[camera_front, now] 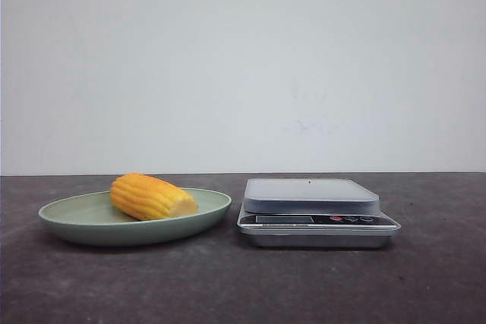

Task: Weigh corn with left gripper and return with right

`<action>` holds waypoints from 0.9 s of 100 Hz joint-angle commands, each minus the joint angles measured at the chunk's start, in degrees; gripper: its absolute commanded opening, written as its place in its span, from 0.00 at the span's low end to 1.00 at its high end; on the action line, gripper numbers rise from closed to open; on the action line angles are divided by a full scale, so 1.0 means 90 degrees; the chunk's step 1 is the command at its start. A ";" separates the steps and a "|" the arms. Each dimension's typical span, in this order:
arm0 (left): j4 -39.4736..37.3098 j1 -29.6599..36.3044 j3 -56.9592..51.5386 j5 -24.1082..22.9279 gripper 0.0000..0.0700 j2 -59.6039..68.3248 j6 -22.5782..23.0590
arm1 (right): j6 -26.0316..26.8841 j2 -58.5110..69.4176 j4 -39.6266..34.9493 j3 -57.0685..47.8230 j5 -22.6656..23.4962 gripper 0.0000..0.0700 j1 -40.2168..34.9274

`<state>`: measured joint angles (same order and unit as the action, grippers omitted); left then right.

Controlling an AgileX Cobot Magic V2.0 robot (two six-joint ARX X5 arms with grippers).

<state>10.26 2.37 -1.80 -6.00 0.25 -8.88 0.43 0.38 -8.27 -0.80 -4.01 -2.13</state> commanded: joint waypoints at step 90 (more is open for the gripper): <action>0.0039 -0.0012 0.0109 0.0007 0.03 -0.0007 0.0034 | 0.0296 -0.0017 0.0068 0.0007 0.0022 0.01 0.0007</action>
<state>10.26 2.37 -1.80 -6.00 0.25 -8.91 1.96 0.38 -8.29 -0.80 -3.99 -2.13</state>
